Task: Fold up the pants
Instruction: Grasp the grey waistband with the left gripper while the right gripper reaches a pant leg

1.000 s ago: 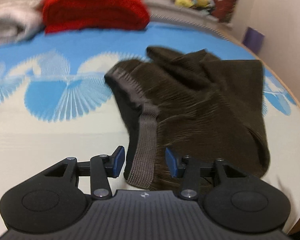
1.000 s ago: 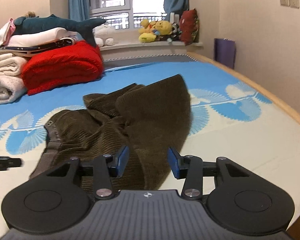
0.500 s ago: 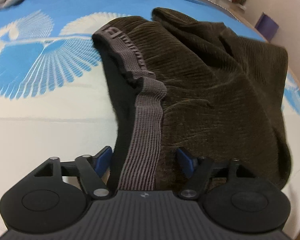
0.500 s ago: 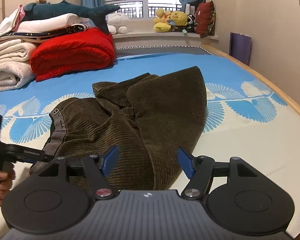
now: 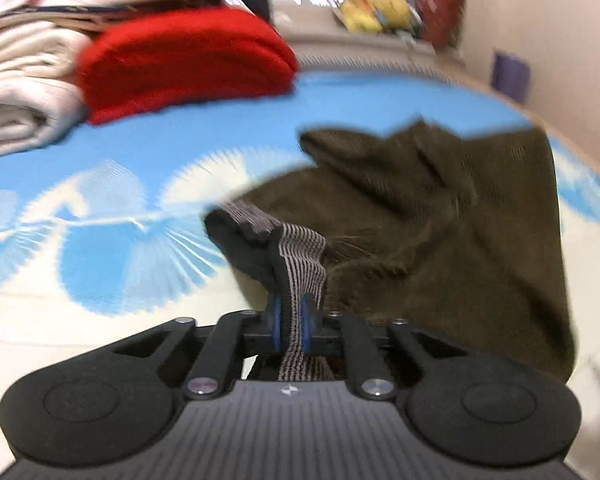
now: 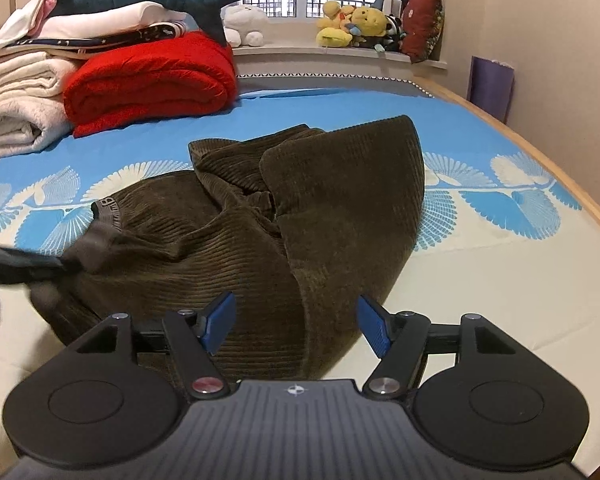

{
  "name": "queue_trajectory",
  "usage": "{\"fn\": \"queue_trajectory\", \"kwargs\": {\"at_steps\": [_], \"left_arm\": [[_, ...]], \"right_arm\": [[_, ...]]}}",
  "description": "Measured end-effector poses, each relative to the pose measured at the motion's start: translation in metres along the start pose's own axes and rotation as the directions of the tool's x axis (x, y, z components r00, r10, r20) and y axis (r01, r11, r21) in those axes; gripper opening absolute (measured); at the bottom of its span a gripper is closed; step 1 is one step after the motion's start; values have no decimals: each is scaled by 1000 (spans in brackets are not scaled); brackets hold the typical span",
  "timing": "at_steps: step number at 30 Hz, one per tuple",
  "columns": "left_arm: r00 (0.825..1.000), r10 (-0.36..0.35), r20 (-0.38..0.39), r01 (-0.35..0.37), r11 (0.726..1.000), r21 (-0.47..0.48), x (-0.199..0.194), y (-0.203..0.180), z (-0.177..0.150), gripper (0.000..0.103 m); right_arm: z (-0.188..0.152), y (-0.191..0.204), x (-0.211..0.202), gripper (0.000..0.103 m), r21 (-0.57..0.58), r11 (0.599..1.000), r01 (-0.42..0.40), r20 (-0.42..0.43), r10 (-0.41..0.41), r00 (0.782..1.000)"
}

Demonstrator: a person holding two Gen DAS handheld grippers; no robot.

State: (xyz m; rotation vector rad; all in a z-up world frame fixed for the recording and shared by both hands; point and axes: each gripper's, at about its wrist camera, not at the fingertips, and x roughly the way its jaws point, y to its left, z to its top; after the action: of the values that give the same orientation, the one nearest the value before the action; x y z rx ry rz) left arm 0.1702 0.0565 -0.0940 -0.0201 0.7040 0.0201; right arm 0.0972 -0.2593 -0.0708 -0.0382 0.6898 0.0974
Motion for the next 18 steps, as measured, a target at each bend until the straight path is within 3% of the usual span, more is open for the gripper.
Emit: {"fn": "queue_trajectory", "kwargs": {"at_steps": [6, 9, 10, 13, 16, 18], "left_arm": [[998, 26, 59, -24, 999, -46, -77, 55, -12, 8], [996, 63, 61, -58, 995, -79, -106, 85, -34, 8], [996, 76, 52, -71, 993, -92, -112, 96, -42, 7], [996, 90, -9, -91, 984, -156, -122, 127, -58, 7], [994, 89, -60, -99, 980, -172, -120, 144, -63, 8], [986, 68, -152, -95, 979, -180, -108, 151, -70, 10]], "right_arm": [[-5, 10, -13, 68, 0, 1000, -30, 11, 30, 999], [-8, 17, -23, 57, -14, 999, -52, 26, 53, 998], [-9, 18, -26, 48, -17, 998, -57, 29, 57, 998], [-11, 19, -33, 33, -9, 998, -70, 38, 70, 997], [-11, 16, -34, 32, 5, 998, -56, 37, 56, 998], [-10, 13, -32, 32, 22, 998, -53, 32, 52, 998]]}}
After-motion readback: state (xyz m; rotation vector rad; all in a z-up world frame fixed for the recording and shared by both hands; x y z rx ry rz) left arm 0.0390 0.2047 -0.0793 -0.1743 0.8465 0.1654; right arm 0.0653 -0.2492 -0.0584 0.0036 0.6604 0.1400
